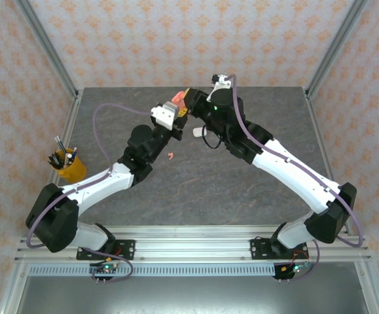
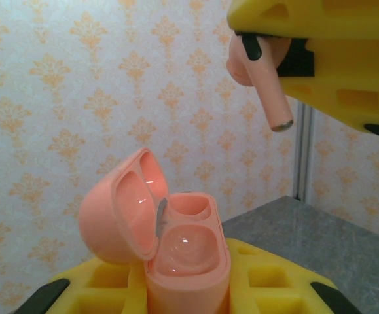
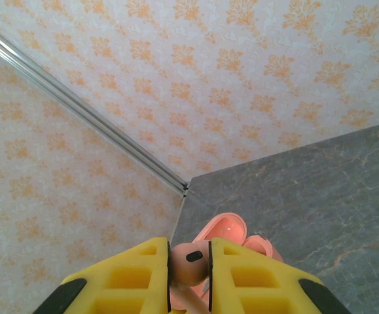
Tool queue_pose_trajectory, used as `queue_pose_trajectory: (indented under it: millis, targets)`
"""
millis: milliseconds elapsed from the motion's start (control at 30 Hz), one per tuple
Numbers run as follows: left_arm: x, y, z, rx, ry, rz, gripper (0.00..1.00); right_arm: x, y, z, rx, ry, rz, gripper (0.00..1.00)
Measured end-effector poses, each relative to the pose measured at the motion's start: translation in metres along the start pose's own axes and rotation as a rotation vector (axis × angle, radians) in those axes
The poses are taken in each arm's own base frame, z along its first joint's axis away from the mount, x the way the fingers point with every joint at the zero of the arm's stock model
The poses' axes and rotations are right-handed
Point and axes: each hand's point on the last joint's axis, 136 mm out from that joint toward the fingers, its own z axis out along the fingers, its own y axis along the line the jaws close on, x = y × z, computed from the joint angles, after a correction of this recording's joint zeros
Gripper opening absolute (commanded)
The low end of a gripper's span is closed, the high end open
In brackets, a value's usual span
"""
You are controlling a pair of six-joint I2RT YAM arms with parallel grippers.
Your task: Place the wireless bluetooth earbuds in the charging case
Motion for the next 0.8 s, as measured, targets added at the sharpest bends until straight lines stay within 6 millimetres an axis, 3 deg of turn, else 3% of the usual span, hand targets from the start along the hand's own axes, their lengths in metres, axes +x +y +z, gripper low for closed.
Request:
queue_pose_trajectory:
  millis: [400,800]
  targets:
    - [-0.025,0.013,0.003,-0.093,-0.075,-0.048,0.00,-0.010,0.011,0.003,-0.050,-0.054,0.046,0.18]
    - [-0.023,0.008,0.006,-0.076,-0.076,-0.075,0.00,0.005,0.004,0.023,-0.034,-0.030,0.053,0.18]
